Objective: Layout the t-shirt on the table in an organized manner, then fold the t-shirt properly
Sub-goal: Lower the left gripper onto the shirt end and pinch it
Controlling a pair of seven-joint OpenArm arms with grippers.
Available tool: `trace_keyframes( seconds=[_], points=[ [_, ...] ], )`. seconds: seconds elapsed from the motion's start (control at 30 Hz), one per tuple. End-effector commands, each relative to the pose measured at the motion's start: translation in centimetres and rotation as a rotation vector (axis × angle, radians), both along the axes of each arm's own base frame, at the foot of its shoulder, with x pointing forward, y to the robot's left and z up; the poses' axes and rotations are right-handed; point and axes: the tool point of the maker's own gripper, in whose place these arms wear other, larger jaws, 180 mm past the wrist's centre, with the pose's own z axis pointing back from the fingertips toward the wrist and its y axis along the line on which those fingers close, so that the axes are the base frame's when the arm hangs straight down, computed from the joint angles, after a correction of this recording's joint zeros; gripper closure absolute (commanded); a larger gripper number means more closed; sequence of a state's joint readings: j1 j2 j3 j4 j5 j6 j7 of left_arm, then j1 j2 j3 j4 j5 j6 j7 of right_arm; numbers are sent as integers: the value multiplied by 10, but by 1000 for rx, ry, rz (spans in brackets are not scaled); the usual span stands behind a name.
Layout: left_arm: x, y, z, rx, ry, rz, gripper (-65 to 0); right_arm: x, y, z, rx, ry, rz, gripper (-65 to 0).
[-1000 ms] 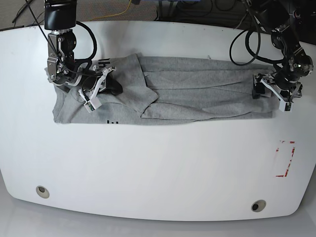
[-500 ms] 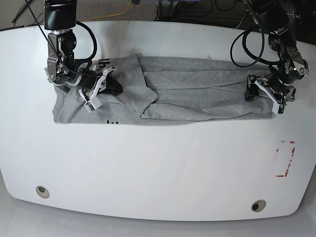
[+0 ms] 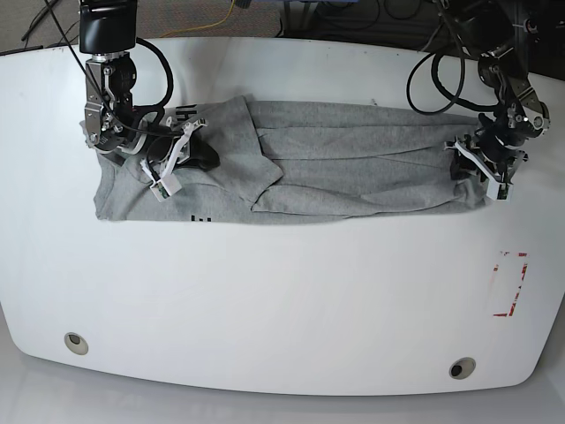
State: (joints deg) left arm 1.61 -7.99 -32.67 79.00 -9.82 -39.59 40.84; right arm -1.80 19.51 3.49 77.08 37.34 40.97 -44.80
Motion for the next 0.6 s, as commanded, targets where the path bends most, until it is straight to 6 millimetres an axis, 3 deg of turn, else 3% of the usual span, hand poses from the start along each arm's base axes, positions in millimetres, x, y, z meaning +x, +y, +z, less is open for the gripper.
trace_keyframes(
  seconds=[0.0,0.1,0.37,0.57],
  points=[
    [-7,0,-6,17,48,-16,-106,-6,-10,-11,-77,46,12,0],
    [-7,0,-6,17,48,-16,0,-7,-7,-11,-69,46,12,0],
    [-2,-5,13,47,-10,-28,0,-7,-5,-11,-66,46,12,0],
    [10,-33,43,95,-94,-119,0,-7,0,-12,-58,46,13,0]
  ],
)
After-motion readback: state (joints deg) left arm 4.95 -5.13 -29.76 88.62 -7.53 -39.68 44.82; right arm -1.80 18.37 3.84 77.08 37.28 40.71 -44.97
